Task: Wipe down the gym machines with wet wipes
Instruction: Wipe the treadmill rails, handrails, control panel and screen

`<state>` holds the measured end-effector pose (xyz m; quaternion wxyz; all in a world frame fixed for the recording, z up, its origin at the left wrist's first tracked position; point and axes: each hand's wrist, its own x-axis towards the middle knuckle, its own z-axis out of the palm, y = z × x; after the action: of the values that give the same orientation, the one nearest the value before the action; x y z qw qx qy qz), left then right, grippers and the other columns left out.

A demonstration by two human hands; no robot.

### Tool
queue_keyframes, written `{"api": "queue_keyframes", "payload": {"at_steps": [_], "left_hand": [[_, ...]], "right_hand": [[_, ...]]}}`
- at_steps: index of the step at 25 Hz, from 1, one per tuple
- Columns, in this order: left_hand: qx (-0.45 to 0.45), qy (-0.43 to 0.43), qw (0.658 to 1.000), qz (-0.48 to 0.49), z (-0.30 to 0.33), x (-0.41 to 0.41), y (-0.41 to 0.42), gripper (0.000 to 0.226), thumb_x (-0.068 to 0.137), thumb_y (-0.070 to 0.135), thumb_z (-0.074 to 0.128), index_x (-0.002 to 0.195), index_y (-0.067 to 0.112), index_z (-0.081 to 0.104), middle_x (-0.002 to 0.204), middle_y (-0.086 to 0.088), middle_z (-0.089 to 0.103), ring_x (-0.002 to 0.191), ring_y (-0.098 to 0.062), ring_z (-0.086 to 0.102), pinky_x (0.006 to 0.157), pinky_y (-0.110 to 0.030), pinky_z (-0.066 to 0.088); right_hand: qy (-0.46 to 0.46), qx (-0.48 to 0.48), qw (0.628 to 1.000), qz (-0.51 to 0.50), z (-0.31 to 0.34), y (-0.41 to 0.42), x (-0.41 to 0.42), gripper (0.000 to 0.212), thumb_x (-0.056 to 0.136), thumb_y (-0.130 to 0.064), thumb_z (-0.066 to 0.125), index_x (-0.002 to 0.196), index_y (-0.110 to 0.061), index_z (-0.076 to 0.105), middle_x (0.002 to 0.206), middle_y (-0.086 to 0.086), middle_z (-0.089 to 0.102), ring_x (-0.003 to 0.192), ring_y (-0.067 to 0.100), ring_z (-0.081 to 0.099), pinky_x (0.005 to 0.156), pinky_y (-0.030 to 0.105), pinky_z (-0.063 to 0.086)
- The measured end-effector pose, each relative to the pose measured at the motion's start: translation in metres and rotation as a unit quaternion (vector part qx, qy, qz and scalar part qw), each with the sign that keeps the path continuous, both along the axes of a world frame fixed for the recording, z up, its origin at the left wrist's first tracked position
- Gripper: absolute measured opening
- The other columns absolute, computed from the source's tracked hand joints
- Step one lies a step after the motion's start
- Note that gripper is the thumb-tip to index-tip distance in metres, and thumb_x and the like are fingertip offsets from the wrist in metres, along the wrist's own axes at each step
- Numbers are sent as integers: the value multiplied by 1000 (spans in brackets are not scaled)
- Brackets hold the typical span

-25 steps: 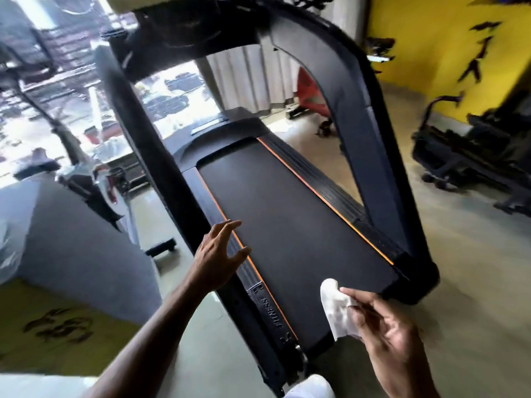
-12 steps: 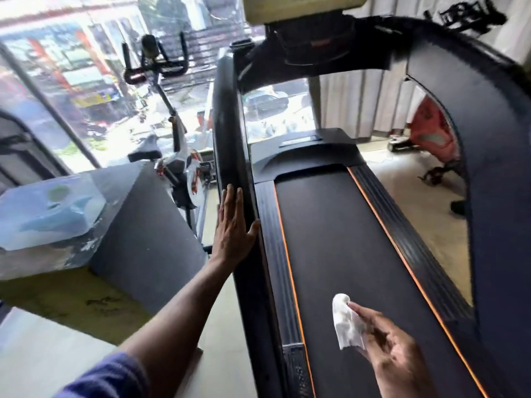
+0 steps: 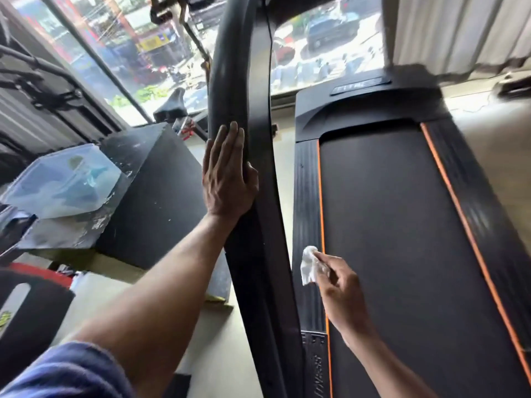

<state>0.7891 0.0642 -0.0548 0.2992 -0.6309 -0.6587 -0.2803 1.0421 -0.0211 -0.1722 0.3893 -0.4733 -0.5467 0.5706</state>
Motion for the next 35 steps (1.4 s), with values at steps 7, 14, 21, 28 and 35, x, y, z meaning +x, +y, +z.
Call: {"api": "queue_keyframes", "payload": {"at_steps": [7,14,21,28,35], "left_hand": [[-32,0,999,44,5,9,-2,71,81,4,55,152,-2,45,161,-16,40,153,-29,34,127,-44,23],[-31,1,998,50,7,10,-1,72,79,4,56,150,-3,47,160,-18,41,152,-30,35,126,-45,25],[-33,-2,998,50,7,9,-3,73,79,4,58,150,-3,46,160,-18,40,153,-30,34,127,-39,18],[-35,-12,998,52,7,10,-3,71,80,3,56,151,-3,45,160,-18,41,152,-30,34,127,-41,21],[-46,-20,997,57,6,9,-2,72,82,9,54,153,0,43,162,-15,39,154,-27,32,124,-50,26]], "right_hand": [[-2,99,992,76,-23,22,-81,40,91,3,70,124,-20,73,104,-7,69,93,3,68,85,10,50],[-20,80,997,-2,-37,77,-128,14,98,-14,66,104,-22,78,95,-1,72,82,16,71,72,29,54],[-89,0,996,-9,-49,138,-145,8,90,-19,72,98,-21,74,88,-3,77,87,17,74,75,28,56],[118,111,987,12,20,50,-118,11,97,-6,68,104,-4,75,94,5,63,80,4,65,71,11,48],[-55,1,997,-54,-58,154,-166,7,93,-14,66,97,-17,72,92,6,70,82,18,68,69,32,51]]}}
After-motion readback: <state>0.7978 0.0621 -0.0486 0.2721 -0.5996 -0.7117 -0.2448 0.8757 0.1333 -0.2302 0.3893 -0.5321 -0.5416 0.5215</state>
